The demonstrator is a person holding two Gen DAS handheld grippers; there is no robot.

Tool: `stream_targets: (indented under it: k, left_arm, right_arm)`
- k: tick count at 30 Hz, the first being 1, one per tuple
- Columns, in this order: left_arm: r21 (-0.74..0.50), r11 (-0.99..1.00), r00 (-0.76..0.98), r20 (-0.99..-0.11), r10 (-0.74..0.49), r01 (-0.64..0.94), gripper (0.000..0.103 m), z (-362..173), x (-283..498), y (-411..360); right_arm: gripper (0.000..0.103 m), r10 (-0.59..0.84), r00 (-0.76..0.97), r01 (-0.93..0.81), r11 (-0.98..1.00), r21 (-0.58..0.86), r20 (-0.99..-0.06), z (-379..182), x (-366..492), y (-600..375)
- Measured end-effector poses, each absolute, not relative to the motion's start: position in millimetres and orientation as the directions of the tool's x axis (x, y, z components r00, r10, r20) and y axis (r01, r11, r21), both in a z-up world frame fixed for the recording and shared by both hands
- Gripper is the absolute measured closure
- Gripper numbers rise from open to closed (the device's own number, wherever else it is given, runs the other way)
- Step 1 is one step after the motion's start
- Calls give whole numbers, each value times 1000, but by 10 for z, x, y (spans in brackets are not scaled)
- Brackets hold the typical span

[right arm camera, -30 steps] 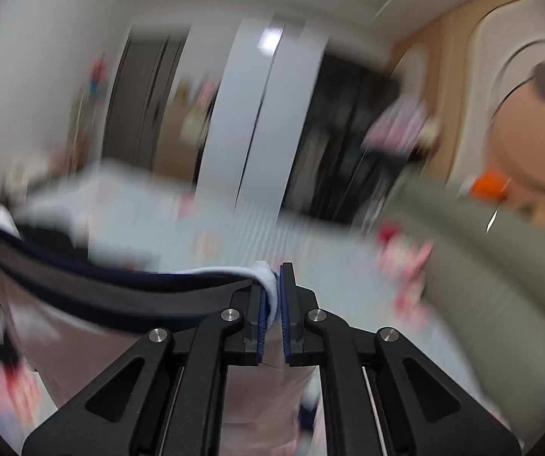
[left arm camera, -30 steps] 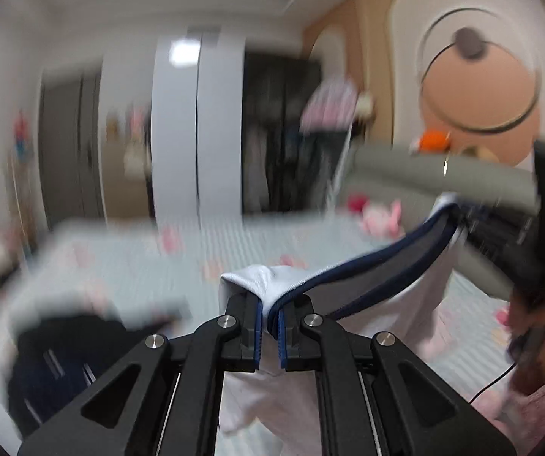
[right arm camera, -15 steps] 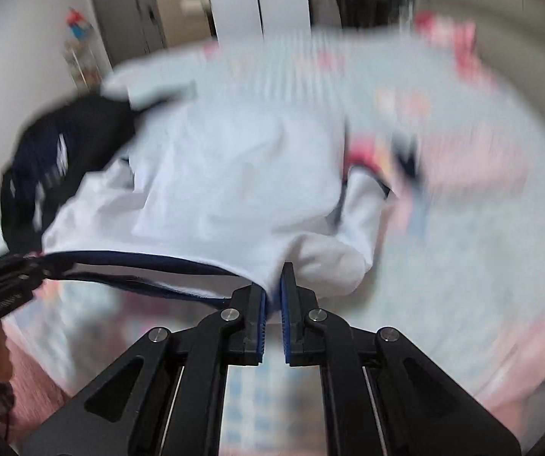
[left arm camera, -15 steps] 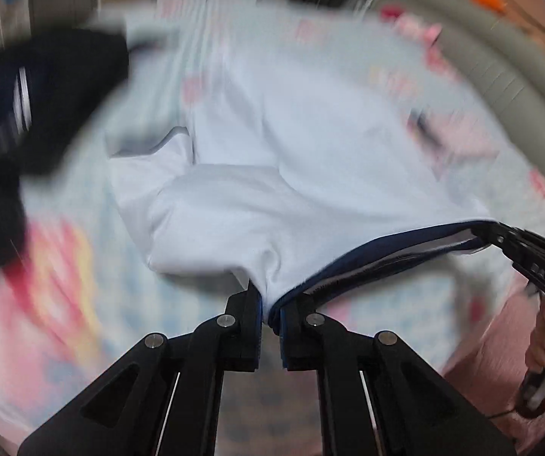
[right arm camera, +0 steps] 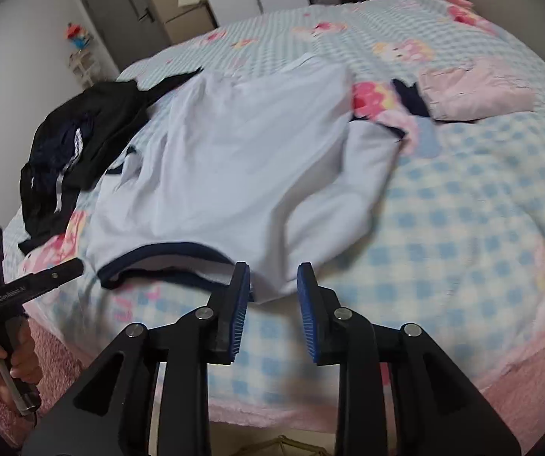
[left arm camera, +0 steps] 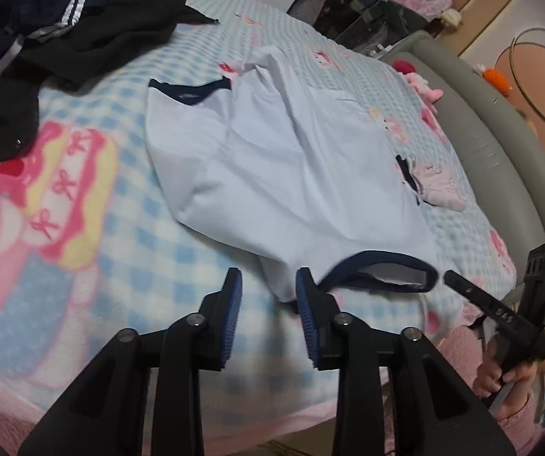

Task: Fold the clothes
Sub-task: 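Lay the white shirt flat on the blanket and open both tools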

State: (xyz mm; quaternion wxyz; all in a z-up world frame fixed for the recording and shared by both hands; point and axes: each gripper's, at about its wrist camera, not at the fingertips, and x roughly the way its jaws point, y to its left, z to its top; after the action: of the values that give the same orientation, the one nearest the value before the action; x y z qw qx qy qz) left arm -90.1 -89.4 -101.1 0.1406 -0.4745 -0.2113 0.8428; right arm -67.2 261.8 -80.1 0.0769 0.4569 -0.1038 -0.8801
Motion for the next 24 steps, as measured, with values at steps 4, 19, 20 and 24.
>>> stream_targets:
  k: [4, 19, 20, 24]
  left_arm:
    - [-665, -747, -470, -662, 584, 10, 45, -1215, -1150, -927]
    - [-617, -777, -567, -688, 453, 128, 98, -1283, -1249, -1023]
    - [-602, -787, -567, -698, 438, 134, 98, -1285, -1205, -1042]
    - [-527, -833, -533, -759, 373, 168, 98, -1406, -1049, -1079]
  right_arm:
    - [64, -244, -559, -79, -936, 344, -792, -921, -834, 2914]
    - [97, -287, -593, -121, -892, 435, -752, -917, -1325, 3031]
    - [97, -276, -609, -108, -900, 422, -744, -823, -1248, 3032]
    - [97, -182, -591, -115, -945, 306, -786, -792, -1022, 3081]
